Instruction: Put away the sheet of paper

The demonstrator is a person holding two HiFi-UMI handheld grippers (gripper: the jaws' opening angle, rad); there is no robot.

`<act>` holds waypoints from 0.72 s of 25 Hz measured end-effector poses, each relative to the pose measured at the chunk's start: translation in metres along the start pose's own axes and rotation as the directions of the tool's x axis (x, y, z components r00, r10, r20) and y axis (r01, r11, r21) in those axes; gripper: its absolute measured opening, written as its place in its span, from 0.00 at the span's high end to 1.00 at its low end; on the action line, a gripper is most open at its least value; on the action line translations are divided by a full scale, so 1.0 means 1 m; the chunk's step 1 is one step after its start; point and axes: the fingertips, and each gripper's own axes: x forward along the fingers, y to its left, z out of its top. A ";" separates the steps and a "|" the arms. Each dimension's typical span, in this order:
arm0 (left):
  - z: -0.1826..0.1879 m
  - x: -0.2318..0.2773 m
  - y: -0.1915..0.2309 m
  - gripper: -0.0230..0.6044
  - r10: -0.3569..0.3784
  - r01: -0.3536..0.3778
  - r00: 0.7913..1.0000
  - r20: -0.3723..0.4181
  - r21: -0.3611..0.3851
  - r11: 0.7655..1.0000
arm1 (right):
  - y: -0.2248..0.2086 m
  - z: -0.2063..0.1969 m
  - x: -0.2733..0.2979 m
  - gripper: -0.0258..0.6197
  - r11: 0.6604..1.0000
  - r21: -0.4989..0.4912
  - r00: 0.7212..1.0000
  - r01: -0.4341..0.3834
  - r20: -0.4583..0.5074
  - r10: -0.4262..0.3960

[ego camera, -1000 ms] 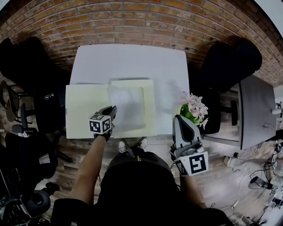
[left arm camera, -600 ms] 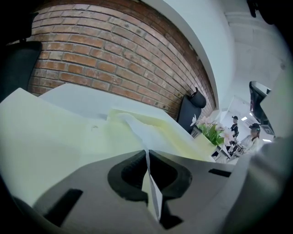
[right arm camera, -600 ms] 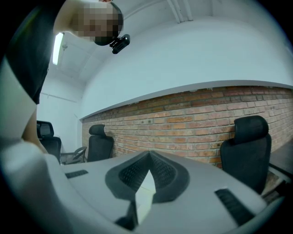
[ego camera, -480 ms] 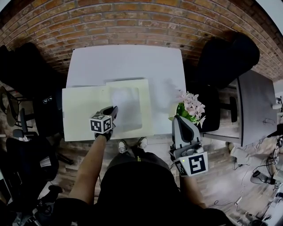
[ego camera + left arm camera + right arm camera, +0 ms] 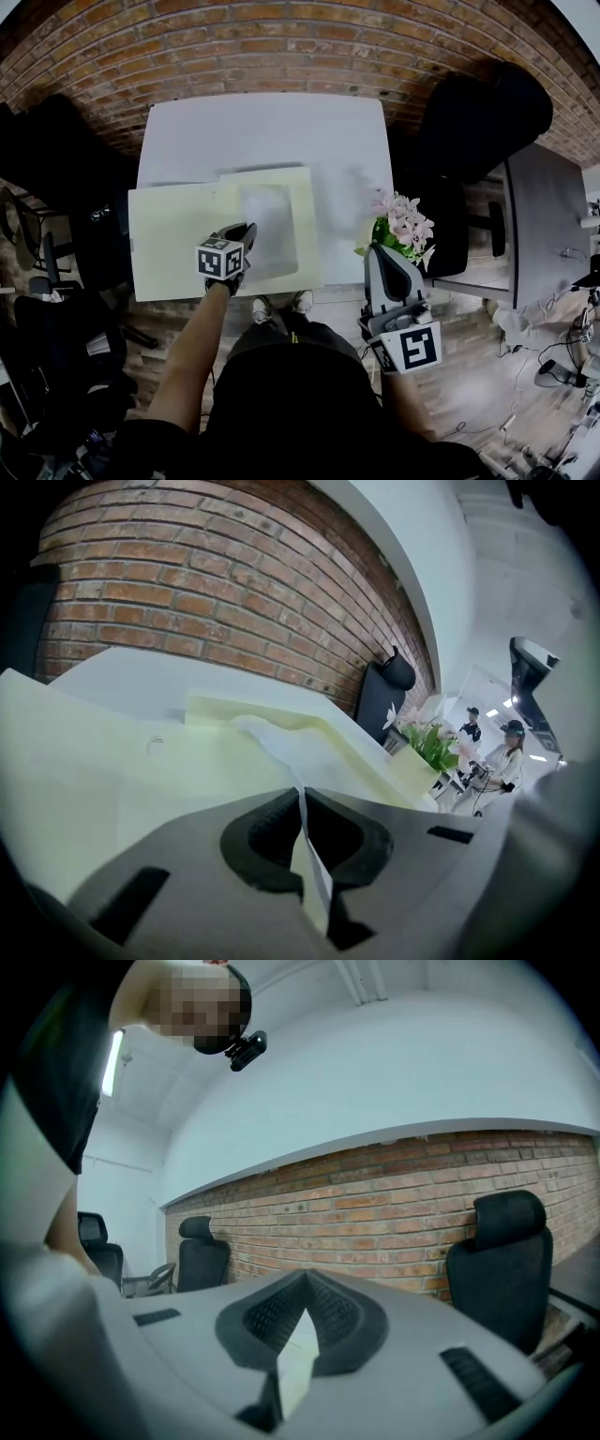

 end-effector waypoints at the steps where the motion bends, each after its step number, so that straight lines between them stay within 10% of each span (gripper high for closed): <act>1: 0.000 0.001 -0.001 0.92 -0.001 0.001 1.000 -0.003 0.002 1.000 | -0.001 0.000 0.000 0.94 1.000 0.000 1.000 0.000 0.001 0.000; 18: -0.008 0.007 0.001 0.92 0.035 -0.033 0.997 -0.071 0.028 0.999 | -0.009 -0.003 0.004 0.94 1.000 0.009 1.000 -0.020 -0.009 0.020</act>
